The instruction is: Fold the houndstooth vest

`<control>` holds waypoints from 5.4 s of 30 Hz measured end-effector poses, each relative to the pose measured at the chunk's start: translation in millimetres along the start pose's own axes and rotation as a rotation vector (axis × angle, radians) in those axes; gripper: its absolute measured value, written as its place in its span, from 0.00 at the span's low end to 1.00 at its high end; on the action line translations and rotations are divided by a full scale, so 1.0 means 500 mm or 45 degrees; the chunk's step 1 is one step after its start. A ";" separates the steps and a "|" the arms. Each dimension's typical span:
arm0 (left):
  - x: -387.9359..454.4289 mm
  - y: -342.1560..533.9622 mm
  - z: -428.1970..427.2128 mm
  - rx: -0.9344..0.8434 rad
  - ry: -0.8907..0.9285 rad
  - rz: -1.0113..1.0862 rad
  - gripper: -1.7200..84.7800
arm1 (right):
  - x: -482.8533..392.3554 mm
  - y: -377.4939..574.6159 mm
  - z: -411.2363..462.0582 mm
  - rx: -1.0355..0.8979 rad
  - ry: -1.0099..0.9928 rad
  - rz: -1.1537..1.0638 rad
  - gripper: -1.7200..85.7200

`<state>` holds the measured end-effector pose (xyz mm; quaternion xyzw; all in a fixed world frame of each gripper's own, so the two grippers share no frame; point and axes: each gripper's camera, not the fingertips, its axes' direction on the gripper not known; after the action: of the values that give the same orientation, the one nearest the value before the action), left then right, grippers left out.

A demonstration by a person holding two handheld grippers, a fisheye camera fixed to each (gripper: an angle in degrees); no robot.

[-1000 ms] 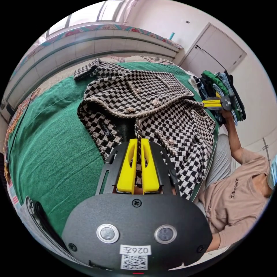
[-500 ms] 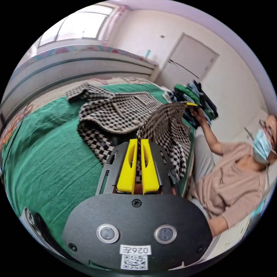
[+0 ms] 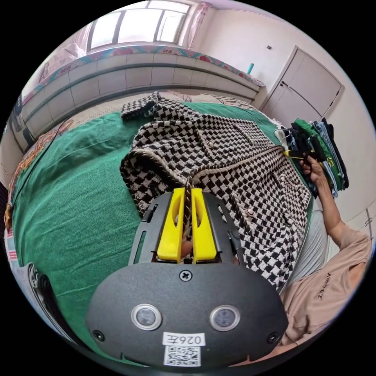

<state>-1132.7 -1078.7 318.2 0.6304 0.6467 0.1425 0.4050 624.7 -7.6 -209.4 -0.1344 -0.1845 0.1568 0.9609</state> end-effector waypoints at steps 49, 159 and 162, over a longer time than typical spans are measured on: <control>0.226 -0.236 -0.252 -0.507 -0.278 0.273 0.01 | -0.293 -0.277 -0.173 -0.286 0.057 -0.594 0.05; -0.148 -0.275 0.545 0.725 1.031 -0.169 0.07 | -0.542 -0.965 0.208 0.259 -1.035 -0.268 0.05; 0.020 -0.273 0.453 0.724 0.995 0.043 0.06 | -0.541 -0.856 0.070 0.343 -1.034 -0.395 0.05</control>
<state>-1067.7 -1165.5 77.1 0.6258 0.7534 0.1929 -0.0592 479.9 -487.1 -127.2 0.0935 -0.5423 0.0735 0.8317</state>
